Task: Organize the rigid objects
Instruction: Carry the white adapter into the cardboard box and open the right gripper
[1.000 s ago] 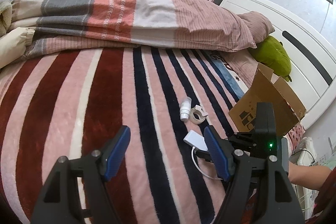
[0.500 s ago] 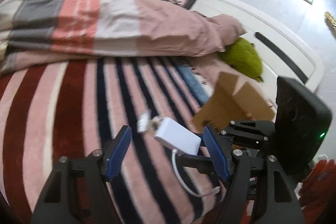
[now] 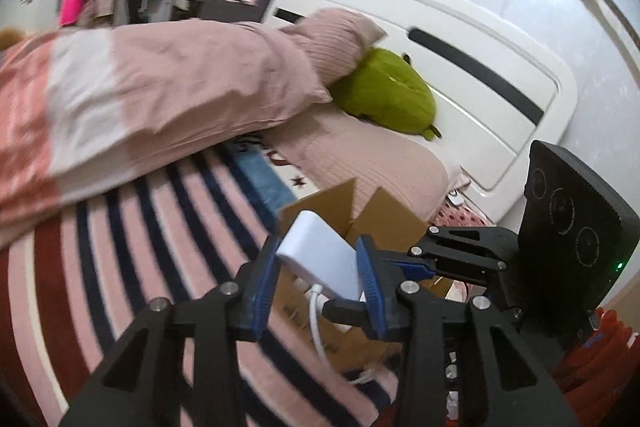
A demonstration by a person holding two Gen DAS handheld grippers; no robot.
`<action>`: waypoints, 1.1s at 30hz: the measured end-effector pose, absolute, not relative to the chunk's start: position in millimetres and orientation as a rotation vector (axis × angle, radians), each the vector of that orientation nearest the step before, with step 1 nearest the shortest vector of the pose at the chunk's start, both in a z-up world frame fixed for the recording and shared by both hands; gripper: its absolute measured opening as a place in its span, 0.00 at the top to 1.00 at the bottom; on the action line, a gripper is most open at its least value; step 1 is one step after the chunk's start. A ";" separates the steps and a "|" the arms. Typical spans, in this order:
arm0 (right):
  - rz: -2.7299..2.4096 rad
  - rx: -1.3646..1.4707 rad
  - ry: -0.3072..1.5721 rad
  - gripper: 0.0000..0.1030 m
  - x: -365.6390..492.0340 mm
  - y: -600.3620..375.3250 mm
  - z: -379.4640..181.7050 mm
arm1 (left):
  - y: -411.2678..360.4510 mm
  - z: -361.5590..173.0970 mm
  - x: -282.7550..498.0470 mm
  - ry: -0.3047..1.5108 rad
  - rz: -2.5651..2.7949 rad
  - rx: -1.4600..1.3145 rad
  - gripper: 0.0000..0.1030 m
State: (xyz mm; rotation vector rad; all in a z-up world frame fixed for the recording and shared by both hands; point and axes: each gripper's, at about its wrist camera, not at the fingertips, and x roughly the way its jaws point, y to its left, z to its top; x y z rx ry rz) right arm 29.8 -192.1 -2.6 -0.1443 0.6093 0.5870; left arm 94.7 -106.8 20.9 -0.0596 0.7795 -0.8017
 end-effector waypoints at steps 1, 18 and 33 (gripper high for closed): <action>0.566 -0.129 0.615 0.77 33.9 -204.7 -0.3 | -120.3 22.2 100.4 0.791 -0.822 -0.043 0.65; 0.433 0.116 0.744 0.77 59.3 -311.8 -5.2 | -224.2 17.2 136.5 0.994 -0.925 0.103 0.65; 0.452 0.076 0.742 0.77 66.3 -294.6 18.7 | -219.7 24.8 142.2 1.035 -0.903 0.106 0.65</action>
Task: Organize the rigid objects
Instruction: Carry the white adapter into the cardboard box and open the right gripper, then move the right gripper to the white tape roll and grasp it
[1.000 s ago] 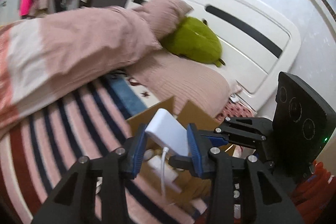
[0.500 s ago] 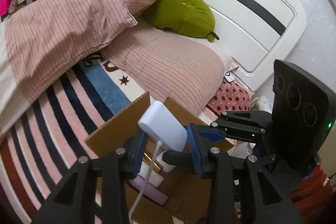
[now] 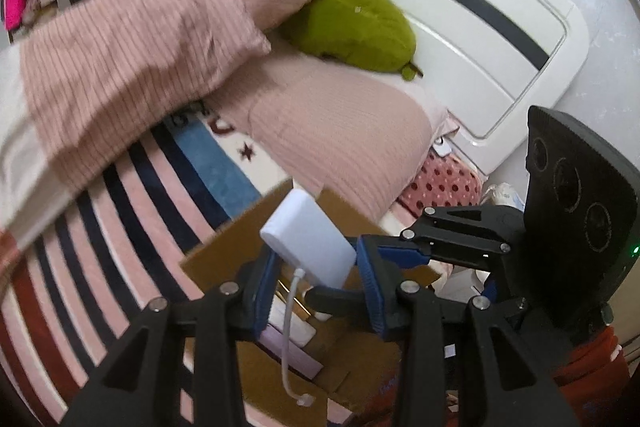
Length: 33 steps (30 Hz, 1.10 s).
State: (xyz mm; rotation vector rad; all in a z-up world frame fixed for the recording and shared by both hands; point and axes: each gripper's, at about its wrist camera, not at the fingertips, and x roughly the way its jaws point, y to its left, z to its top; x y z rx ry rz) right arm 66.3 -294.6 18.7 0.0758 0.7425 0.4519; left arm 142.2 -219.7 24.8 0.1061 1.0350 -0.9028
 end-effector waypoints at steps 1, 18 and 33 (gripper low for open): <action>0.445 0.076 0.778 0.77 69.3 -296.0 9.5 | -222.3 15.4 143.8 1.057 -0.906 0.099 0.65; 0.354 -0.067 0.970 0.69 75.2 -289.3 -36.6 | -195.5 -5.1 138.2 1.066 -0.805 0.113 0.41; 0.747 -0.164 0.865 0.56 35.5 -127.7 -29.8 | 18.6 -17.3 92.1 0.867 -0.376 -0.007 0.32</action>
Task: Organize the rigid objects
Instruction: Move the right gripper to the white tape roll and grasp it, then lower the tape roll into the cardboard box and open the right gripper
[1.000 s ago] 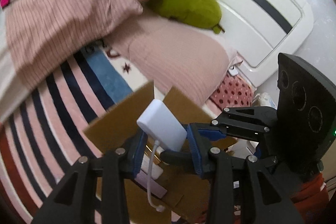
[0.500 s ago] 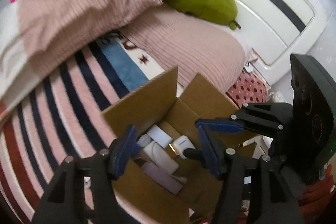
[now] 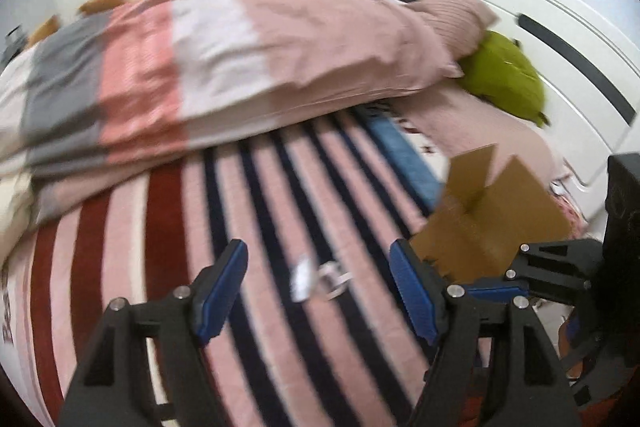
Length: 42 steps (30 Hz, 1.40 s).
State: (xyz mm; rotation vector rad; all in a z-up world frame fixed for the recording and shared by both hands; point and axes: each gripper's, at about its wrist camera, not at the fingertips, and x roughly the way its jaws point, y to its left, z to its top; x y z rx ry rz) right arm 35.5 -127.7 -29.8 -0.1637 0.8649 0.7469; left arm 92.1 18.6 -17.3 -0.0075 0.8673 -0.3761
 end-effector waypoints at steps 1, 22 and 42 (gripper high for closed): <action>0.751 -0.173 0.878 0.53 36.9 -117.2 -40.0 | 28.6 -25.8 90.1 0.869 -0.363 -0.016 0.32; 0.387 -0.311 0.909 0.62 129.2 -95.6 -205.6 | 93.6 -121.0 56.5 0.941 -0.302 -0.149 0.32; 0.672 -0.269 0.674 0.65 24.1 -102.4 -59.2 | -14.4 -39.1 65.0 0.873 -0.680 -0.185 0.51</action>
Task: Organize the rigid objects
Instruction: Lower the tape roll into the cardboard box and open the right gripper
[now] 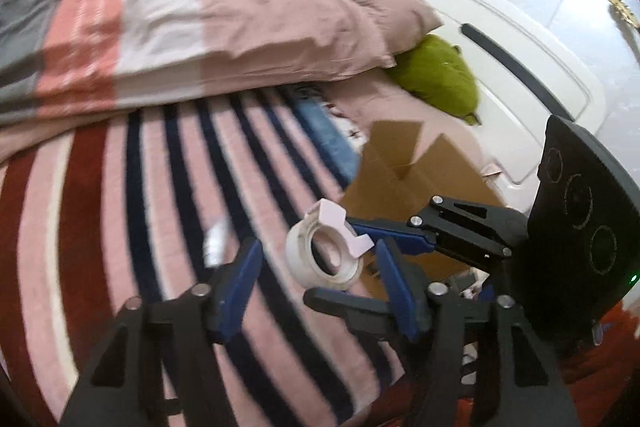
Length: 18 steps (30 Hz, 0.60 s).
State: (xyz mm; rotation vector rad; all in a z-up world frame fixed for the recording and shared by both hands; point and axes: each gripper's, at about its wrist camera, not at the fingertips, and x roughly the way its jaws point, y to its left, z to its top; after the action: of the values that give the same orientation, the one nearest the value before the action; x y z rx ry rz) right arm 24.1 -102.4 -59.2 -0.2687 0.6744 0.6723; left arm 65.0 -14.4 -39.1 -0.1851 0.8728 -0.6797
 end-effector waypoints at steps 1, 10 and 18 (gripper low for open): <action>0.664 -0.268 0.662 0.65 23.1 -108.4 -53.3 | -21.3 -34.6 67.0 0.869 -0.700 -0.186 0.57; 0.534 -0.214 0.632 0.65 29.2 -193.4 -25.9 | -120.2 -8.9 94.3 0.889 -0.831 -0.098 0.63; 0.402 -0.186 0.725 0.65 43.1 -260.8 -26.9 | -203.6 -17.9 115.1 0.982 -0.905 -0.005 0.63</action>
State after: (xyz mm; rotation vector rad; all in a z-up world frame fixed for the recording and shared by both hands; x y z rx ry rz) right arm 43.1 -260.8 -26.9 -0.1855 0.7245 0.4024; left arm 115.1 -203.6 -17.9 -0.0053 0.9822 -0.9046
